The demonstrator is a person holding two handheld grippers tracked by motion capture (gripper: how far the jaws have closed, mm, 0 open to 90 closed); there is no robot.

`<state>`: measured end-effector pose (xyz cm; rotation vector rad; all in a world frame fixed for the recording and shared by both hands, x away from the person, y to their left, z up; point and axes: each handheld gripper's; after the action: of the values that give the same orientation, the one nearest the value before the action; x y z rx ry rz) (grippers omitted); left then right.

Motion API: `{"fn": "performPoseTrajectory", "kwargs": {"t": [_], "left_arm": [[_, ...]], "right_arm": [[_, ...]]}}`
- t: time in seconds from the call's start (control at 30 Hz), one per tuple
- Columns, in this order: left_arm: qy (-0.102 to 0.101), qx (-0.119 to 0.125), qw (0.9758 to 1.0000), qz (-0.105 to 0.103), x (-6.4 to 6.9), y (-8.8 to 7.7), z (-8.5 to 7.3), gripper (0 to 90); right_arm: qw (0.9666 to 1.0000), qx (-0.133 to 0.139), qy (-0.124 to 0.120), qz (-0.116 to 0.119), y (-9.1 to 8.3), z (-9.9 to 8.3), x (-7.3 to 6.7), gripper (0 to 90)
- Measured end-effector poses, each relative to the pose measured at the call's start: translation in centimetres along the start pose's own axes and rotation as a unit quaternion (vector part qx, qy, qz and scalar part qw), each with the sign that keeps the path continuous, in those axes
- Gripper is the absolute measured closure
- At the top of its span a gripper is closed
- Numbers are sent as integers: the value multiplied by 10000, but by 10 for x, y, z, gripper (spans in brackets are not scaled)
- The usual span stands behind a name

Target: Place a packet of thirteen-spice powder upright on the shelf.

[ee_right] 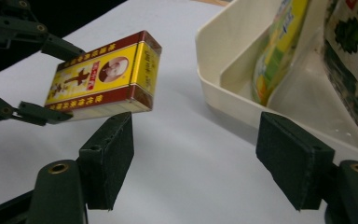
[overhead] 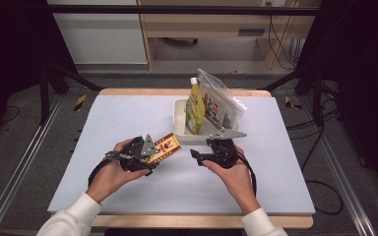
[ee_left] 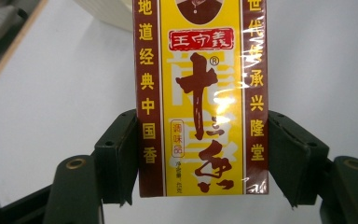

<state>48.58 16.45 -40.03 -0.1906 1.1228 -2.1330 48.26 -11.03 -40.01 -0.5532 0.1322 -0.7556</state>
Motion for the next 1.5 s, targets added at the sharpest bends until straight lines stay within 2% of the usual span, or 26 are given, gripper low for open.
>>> {"fn": "performPoseTrajectory", "kwargs": {"t": [0.13,0.23,0.47,0.57,0.93,1.17,1.37,1.5], "left_arm": [[6,303,9995,68,5,-5,3,320],[140,392,9990,153,8,-9,5,320],[259,587,9977,214,15,-15,8,320],[248,743,9966,238,16,-19,10,319],[335,1019,9938,292,21,-28,16,319],[430,1158,9919,283,26,-30,17,319],[515,1207,9909,284,29,-31,18,319],[533,1244,9904,266,31,-32,18,319]], "right_arm": [[9999,55,-99,107,-1,12,-2,277],[9997,118,-139,177,-4,20,-4,304],[9992,180,-216,299,-10,36,-8,345],[9990,145,-263,333,-10,40,-9,348],[9985,182,-298,432,-14,51,-10,344],[9979,169,-214,587,-10,53,-10,341],[9963,224,25,830,-5,55,-8,347],[9953,210,103,938,0,55,-6,361]]}}
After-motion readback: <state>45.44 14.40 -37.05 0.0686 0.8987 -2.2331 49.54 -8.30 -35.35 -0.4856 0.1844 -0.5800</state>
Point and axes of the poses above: each handheld gripper's, and its own axes: y roughly forward along the jaws, z roughly out of its top, x roughly to its right, and after that the axes turned 15 degrees about -y, right-handed
